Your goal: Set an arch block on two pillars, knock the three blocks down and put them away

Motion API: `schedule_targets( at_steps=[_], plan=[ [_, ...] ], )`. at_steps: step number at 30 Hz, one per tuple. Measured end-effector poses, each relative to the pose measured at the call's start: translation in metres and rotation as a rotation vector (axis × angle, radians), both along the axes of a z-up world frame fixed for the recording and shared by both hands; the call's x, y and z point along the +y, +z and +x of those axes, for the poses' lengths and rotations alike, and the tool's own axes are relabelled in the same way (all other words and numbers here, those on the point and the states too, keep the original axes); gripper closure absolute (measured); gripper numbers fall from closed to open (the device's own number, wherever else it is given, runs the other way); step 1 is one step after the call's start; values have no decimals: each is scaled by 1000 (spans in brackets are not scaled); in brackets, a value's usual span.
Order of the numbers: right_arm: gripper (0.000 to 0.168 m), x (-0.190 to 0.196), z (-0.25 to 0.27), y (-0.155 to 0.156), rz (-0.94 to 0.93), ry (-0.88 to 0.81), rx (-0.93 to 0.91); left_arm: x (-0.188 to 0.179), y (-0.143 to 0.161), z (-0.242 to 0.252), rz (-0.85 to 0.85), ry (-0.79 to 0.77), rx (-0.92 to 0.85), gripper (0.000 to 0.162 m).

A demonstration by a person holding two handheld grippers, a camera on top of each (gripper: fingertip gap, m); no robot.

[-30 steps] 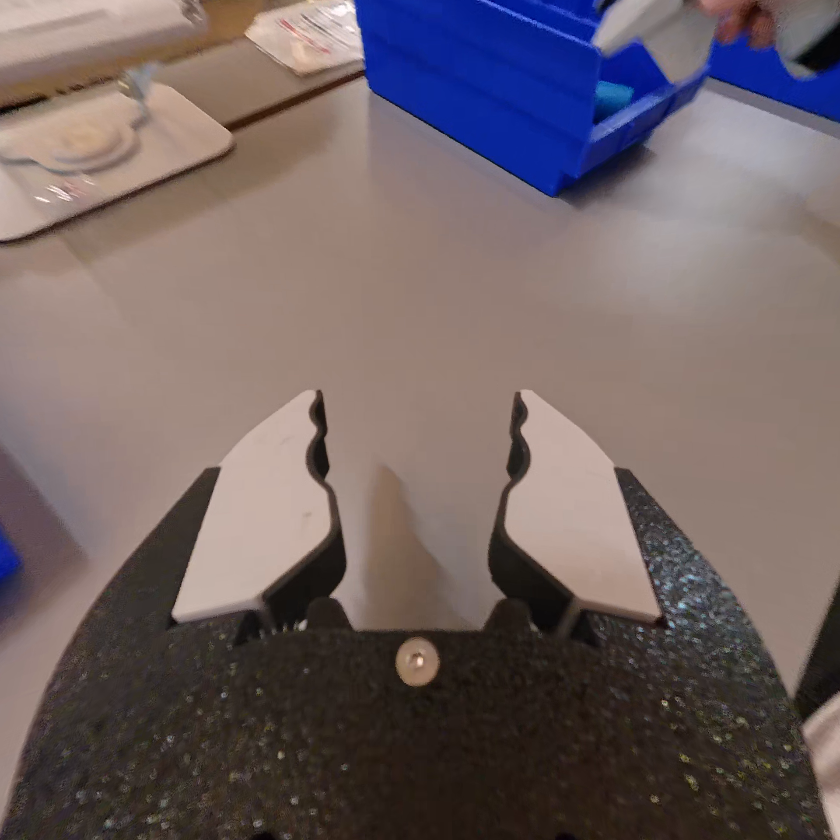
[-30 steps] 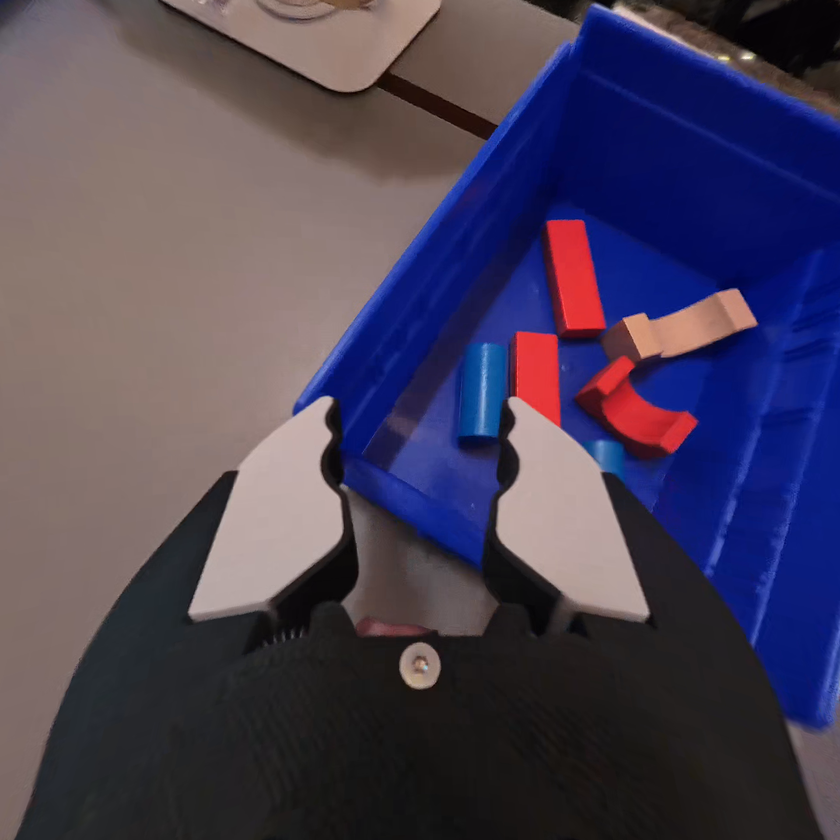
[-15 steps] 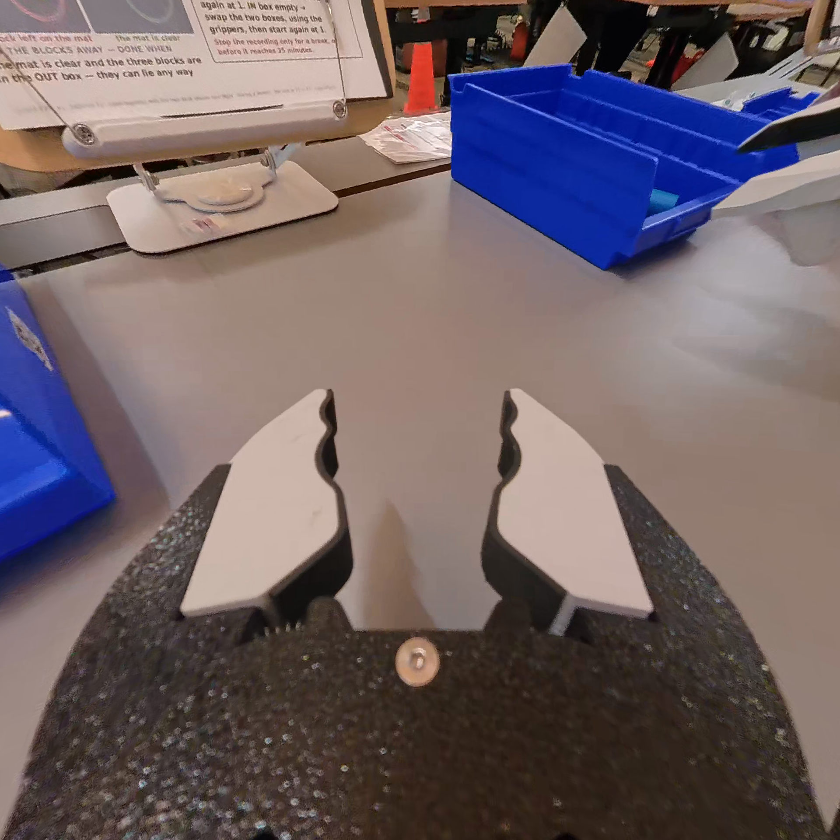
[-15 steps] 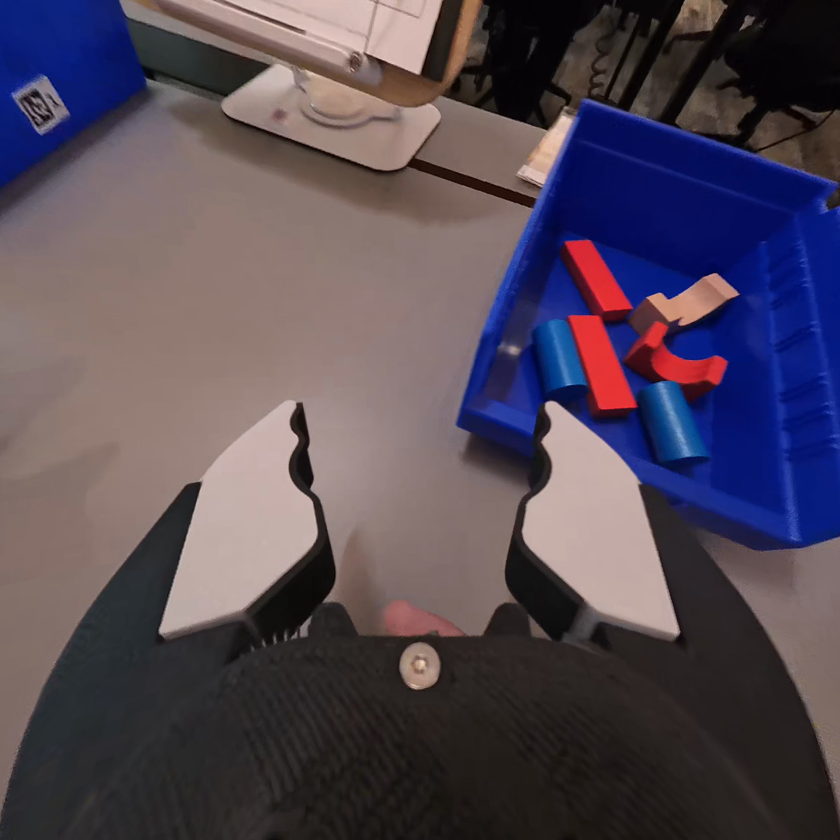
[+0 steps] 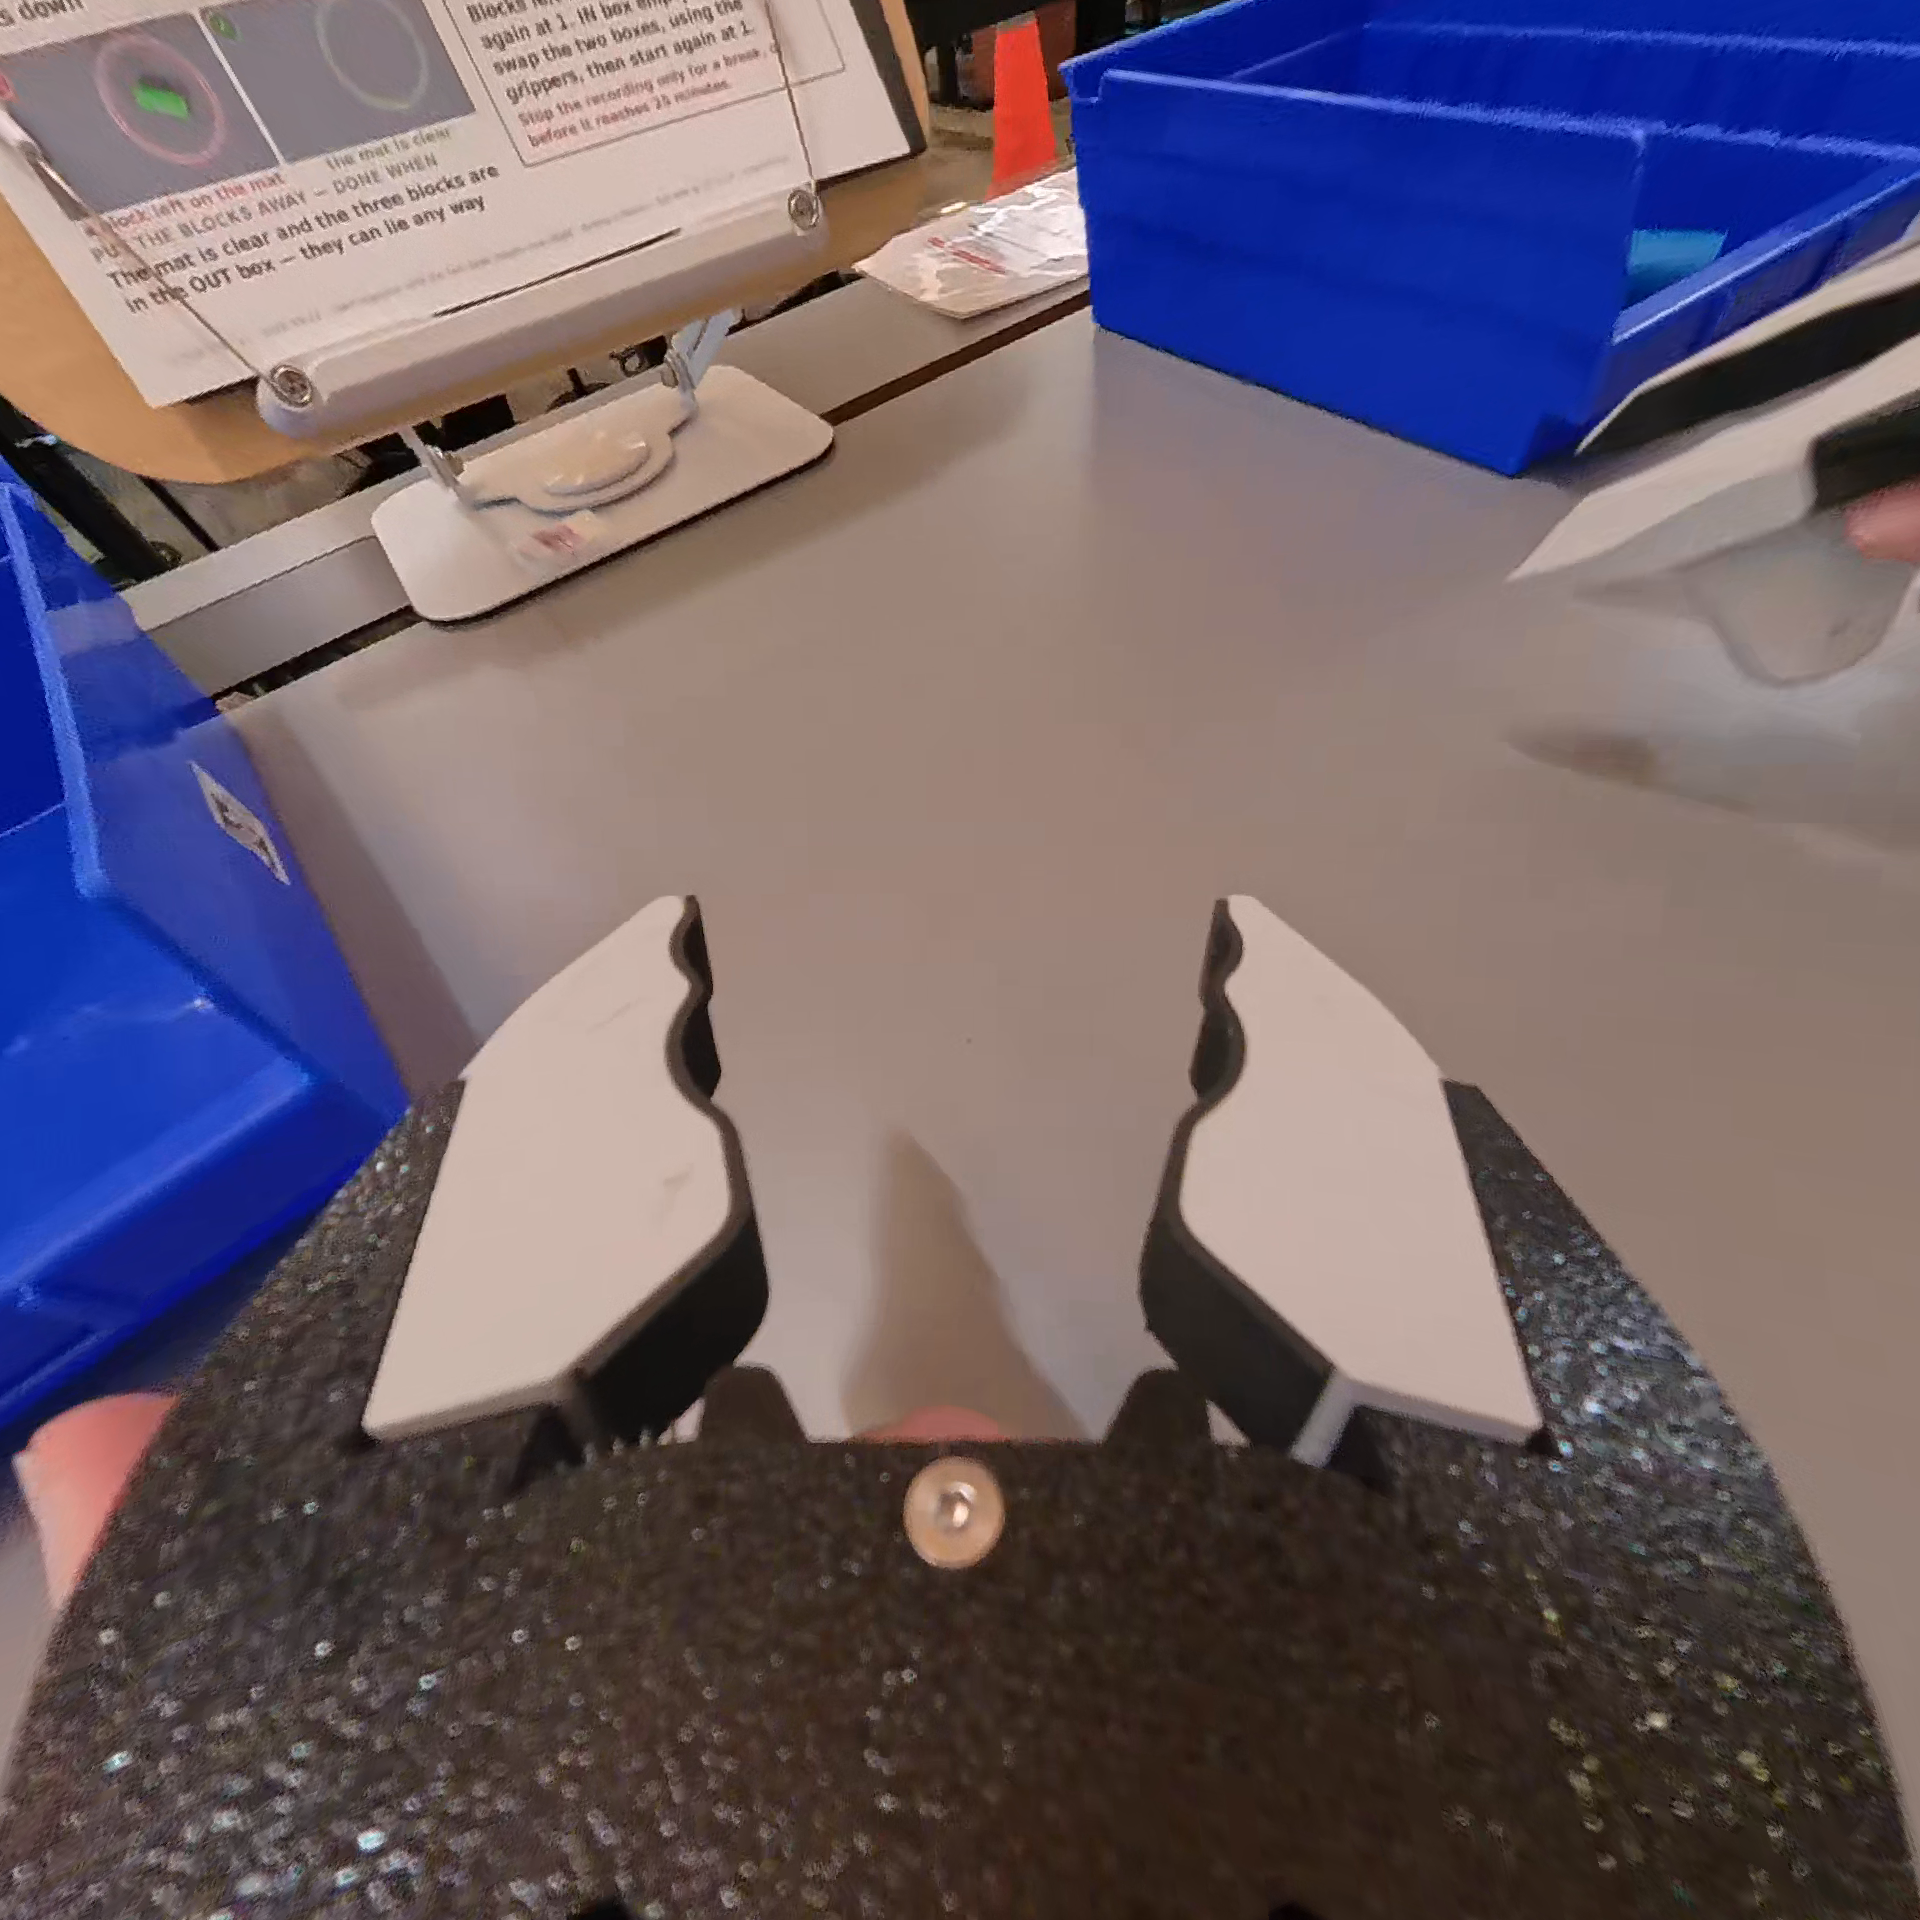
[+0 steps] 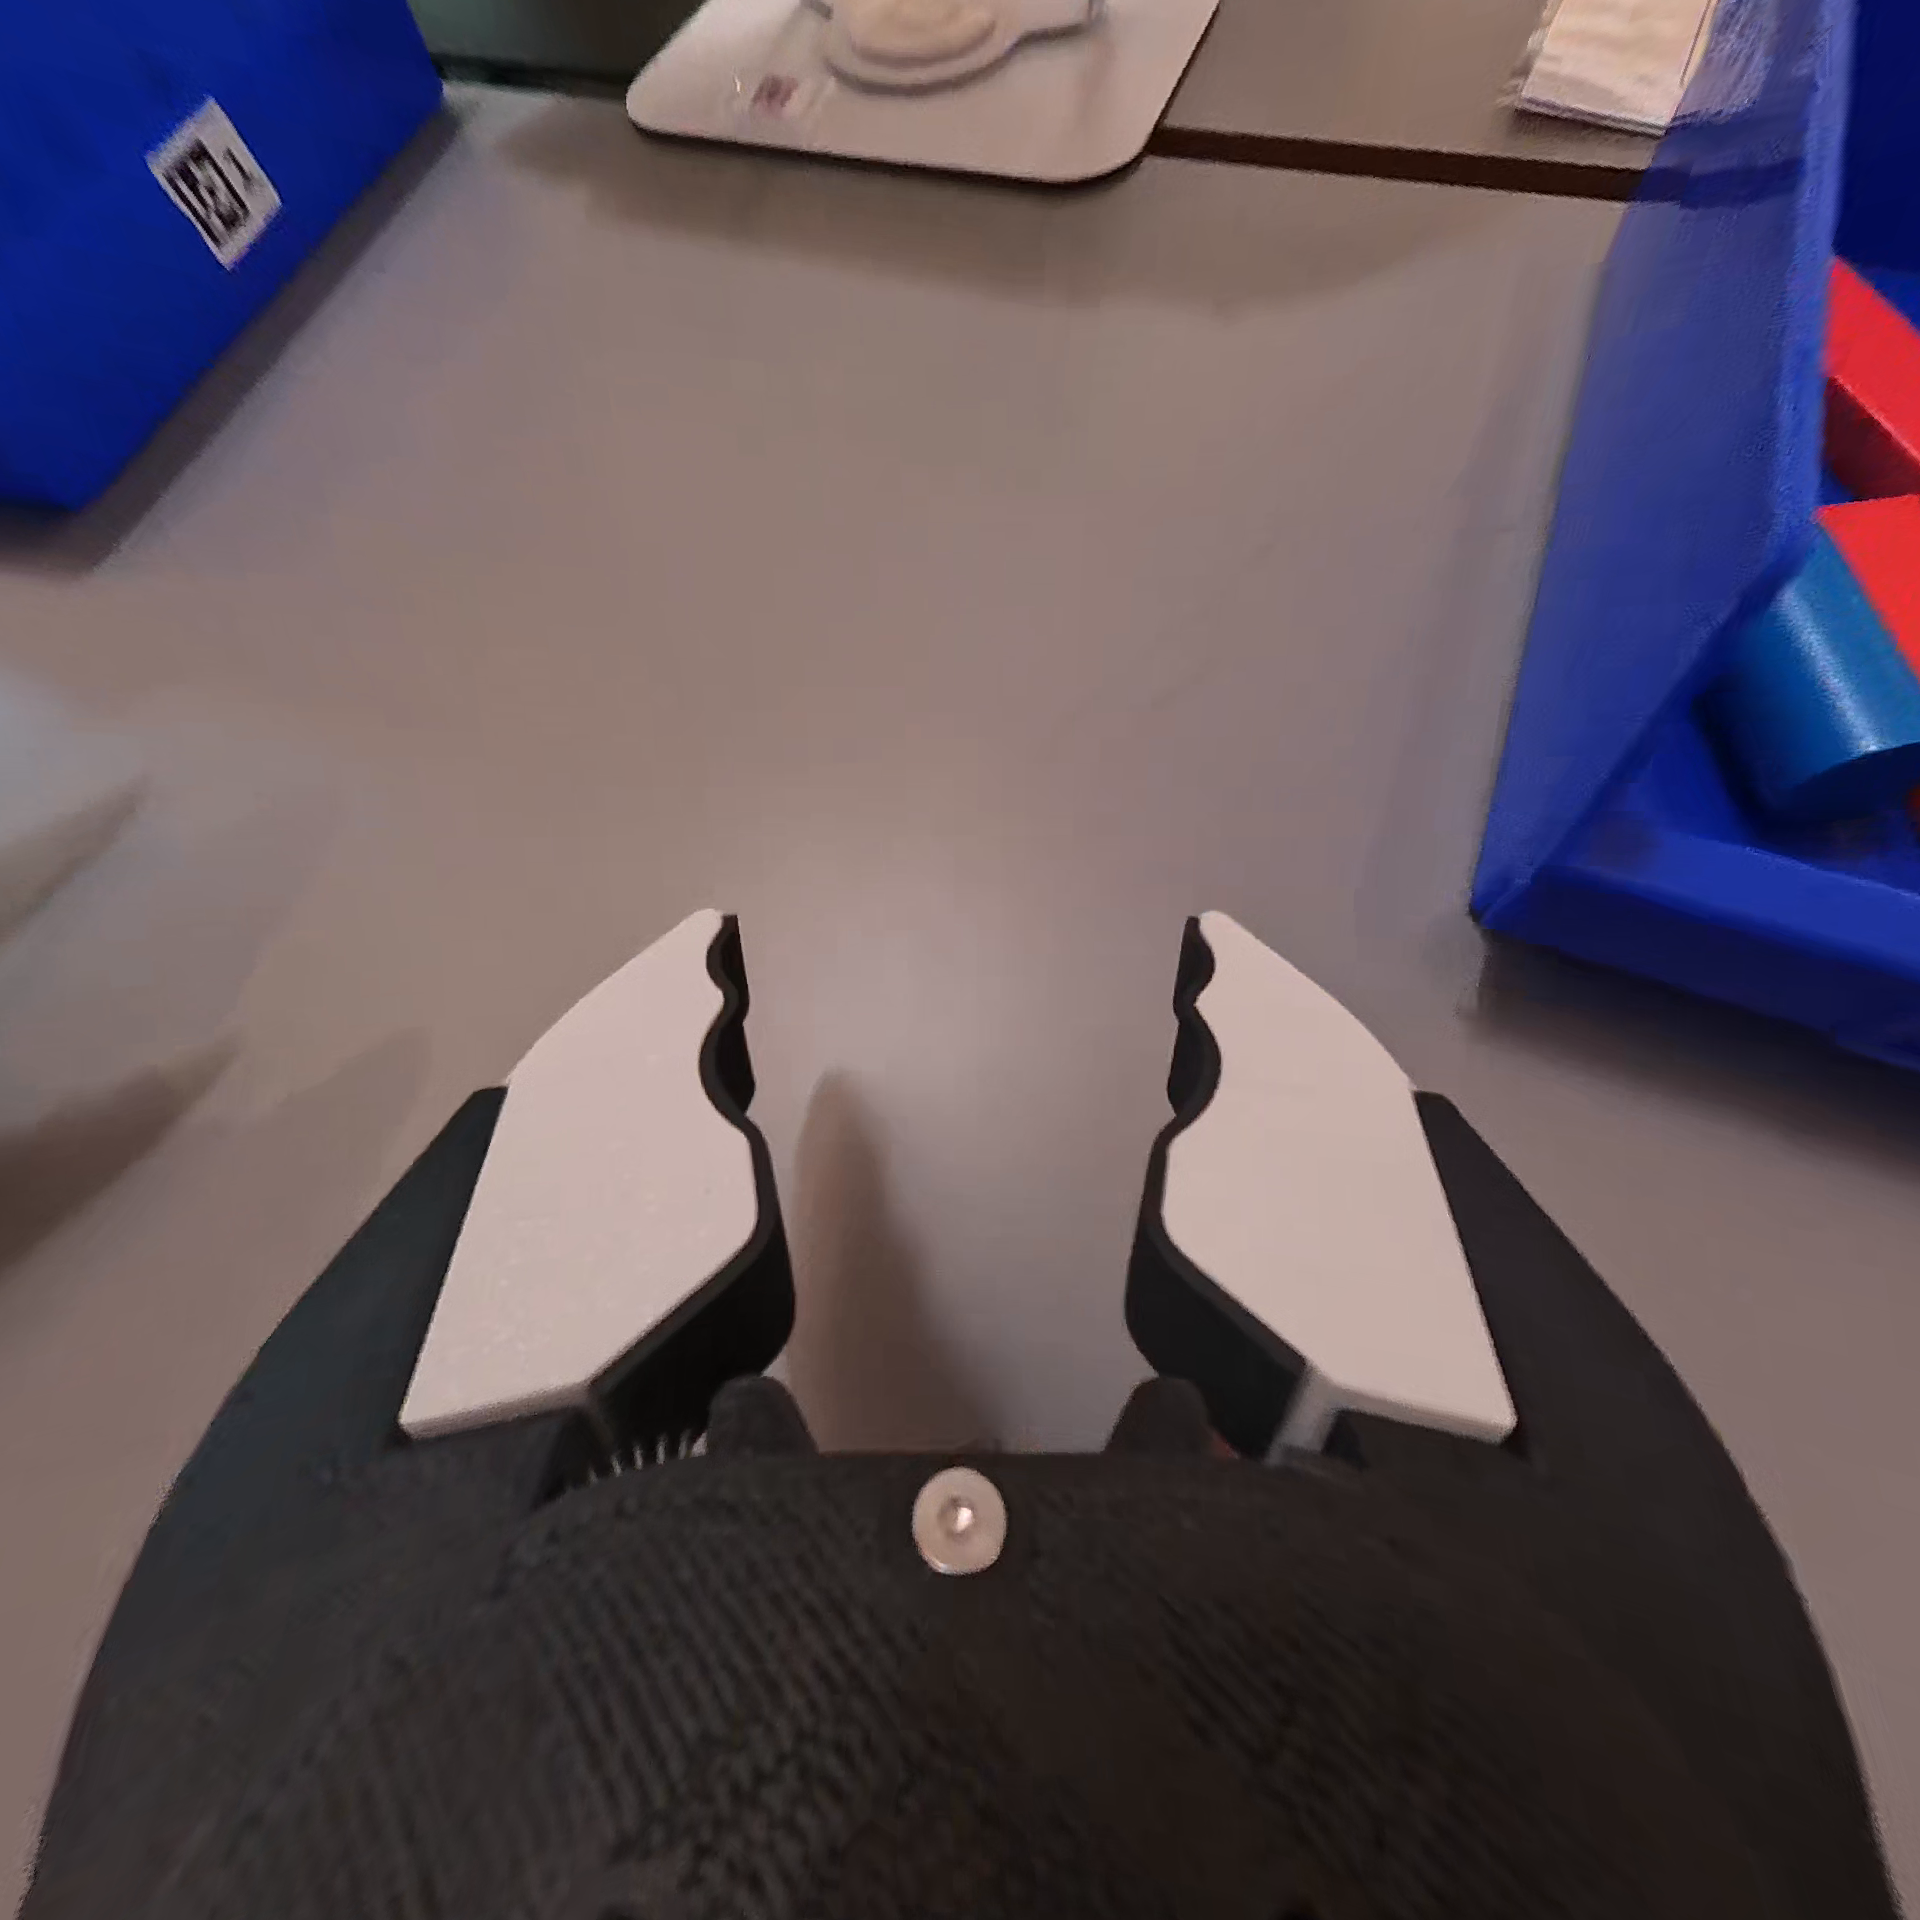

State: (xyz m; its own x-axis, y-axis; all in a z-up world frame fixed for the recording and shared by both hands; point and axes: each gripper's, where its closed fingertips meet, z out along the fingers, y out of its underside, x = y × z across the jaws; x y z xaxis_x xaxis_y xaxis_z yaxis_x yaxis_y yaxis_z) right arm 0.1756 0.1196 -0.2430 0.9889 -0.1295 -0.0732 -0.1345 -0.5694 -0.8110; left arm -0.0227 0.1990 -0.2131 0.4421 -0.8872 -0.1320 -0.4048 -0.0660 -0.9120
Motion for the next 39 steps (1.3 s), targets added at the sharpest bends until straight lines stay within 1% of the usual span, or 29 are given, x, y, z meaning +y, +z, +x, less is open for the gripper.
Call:
schedule_targets(
  at_steps=[2, 4, 8, 9, 10, 11, 12, 14, 16, 17, 19, 22, 24, 26, 27, 29, 32, 34, 36, 39],
  plan=[
    [89, 1, 1, -9, -53, 12, -70, -2, 3, 4, -26, -9, -37, 72],
    [98, 4, -2, -14, -58, 27, -81, -2, 6, 6, -43, -14, -75, 71],
    [78, 6, 4, -26, -105, 0, -112, -11, -6, 7, -109, -88, -32, 60],
    [69, 6, 3, -30, -122, 1, -117, -11, -9, 7, -127, -92, -23, 59],
    [64, 7, 3, -33, -130, -1, -124, -9, -11, 7, -129, -73, -25, 61],
    [61, 7, 4, -36, -132, -8, -137, -7, -10, 8, -117, -55, -31, 66],
    [56, 7, 4, -39, -137, -14, -146, -6, -9, 9, -107, -52, -42, 65],
    [46, 7, 4, -44, -169, -22, -171, -12, -2, 16, -104, -76, -94, 57],
    [40, 8, 3, -42, -160, -22, -204, -18, 5, 25, -100, -100, -142, 57],
    [37, 9, 4, -42, -161, -32, -210, -16, 6, 27, -98, -70, -151, 55],
    [33, 9, 6, -42, -167, -49, -206, -6, 6, 28, -82, 19, -138, 56],
    [27, 8, 9, -47, -189, -63, -157, 11, 2, 25, -72, 180, -99, 64],
    [26, 8, 9, -49, -201, -65, -125, 9, -8, 26, -142, 173, -53, 56],
    [25, 8, 9, -52, -212, -65, -94, 14, -15, 25, -223, 199, -58, 82],
    [24, 8, 10, -53, -219, -65, -78, 18, -19, 22, -248, 214, -56, 85],
    [27, 9, 8, -56, -229, -51, -39, 22, -23, 19, -244, 217, -40, 64],
    [27, 9, 8, -56, -229, -51, -37, 19, -33, 11, -264, 195, 25, 57],
    [27, 9, 8, -55, -229, -52, -38, 20, -39, 5, -282, 196, 50, 38],
    [27, 9, 8, -55, -226, -53, -47, 28, -46, -1, -284, 242, 64, 17],
    [32, 10, 5, -54, -222, -40, -41, 33, -58, -3, -293, 276, 132, 16]
  ],
)
